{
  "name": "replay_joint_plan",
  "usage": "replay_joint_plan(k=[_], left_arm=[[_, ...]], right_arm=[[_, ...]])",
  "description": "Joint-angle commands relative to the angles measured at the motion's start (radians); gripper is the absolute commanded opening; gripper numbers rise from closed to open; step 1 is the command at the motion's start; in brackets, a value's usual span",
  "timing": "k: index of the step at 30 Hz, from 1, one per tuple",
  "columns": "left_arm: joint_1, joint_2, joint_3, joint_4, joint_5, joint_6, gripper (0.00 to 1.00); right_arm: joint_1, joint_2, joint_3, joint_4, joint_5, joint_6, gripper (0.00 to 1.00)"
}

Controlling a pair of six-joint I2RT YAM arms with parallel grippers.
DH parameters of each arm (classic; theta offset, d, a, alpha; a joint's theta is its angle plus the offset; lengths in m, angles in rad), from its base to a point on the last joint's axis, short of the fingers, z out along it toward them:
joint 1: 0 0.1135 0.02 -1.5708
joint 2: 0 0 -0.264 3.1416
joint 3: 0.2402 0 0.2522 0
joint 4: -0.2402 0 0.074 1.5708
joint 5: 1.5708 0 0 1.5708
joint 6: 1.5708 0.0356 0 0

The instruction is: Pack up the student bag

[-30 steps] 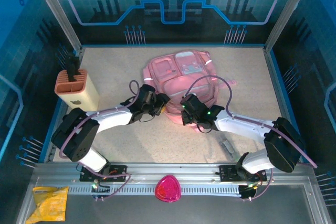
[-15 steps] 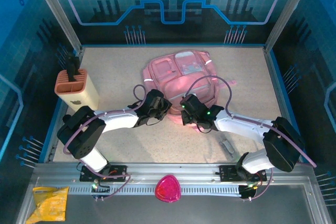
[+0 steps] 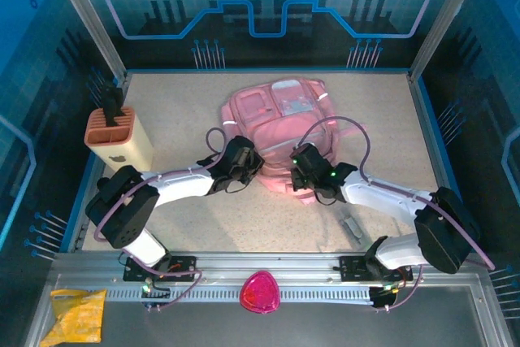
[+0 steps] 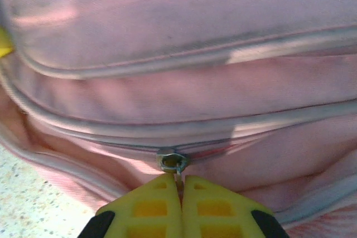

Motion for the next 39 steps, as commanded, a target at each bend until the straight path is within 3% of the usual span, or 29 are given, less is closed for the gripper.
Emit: replay_joint_plan(k=[1,7,14,22,26,29,33,36,39], left_arm=[[0.044,-0.031,0.021,-0.036,-0.076,0.042,0.0],[0.084,-0.084,0.016,-0.102,-0.095,0.087,0.0],[0.221,-0.116,0.036,-0.14,-0.008,0.198,0.0],[0.407,-0.047,0.172,-0.211,0.135,0.408,0.0],[0.453,0.018,0.264,-0.243,0.189,0.522,0.01],[0.463,0.043,0.32,-0.297,0.233,0.571,0.24],[0.459,-0.052,0.255,-0.337,0.19,0.535,0.45],[0.438,-0.163,0.158,-0.322,0.202,0.44,0.53],[0.333,-0.247,0.046,-0.24,0.185,0.321,0.57]], right_arm=[[-0.061,-0.018,-0.02,-0.033,0.015,-0.056,0.0],[-0.142,-0.016,0.002,-0.014,0.03,-0.103,0.0],[-0.213,0.02,0.053,-0.03,0.039,-0.137,0.0],[-0.209,-0.004,0.055,-0.031,0.006,-0.127,0.0],[-0.109,0.017,0.076,-0.009,-0.069,-0.08,0.0],[0.0,0.055,0.118,-0.014,-0.042,-0.044,0.0],[0.044,0.09,0.146,0.016,-0.067,0.003,0.0],[0.051,0.102,0.139,0.02,-0.065,0.023,0.0],[0.052,0.1,0.12,0.036,-0.081,0.032,0.0]])
